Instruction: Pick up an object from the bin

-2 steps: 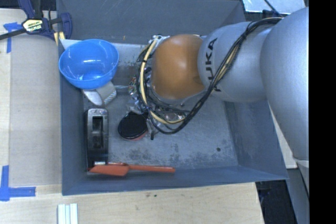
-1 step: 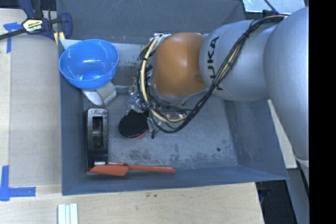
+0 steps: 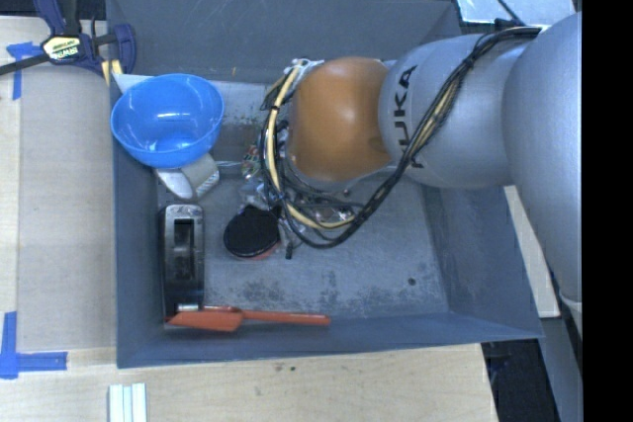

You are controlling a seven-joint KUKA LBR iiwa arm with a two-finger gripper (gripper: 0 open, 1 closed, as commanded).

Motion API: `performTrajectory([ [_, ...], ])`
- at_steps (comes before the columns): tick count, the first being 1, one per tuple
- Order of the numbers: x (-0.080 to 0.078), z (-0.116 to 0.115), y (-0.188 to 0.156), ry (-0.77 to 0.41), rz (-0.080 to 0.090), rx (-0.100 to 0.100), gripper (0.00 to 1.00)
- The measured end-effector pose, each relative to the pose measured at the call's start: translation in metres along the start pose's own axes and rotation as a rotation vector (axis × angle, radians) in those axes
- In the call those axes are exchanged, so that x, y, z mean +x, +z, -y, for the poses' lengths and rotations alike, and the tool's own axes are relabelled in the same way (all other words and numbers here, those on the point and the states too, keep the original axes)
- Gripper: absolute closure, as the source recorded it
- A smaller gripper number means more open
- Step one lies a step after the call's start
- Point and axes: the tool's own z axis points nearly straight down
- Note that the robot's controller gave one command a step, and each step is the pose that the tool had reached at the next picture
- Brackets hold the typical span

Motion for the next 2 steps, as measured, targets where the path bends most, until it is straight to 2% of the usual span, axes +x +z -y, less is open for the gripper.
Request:
performTrajectory([
  [2,-0.0009,0.0004,-0.0084,0.004,0.006,0.001,1.00],
])
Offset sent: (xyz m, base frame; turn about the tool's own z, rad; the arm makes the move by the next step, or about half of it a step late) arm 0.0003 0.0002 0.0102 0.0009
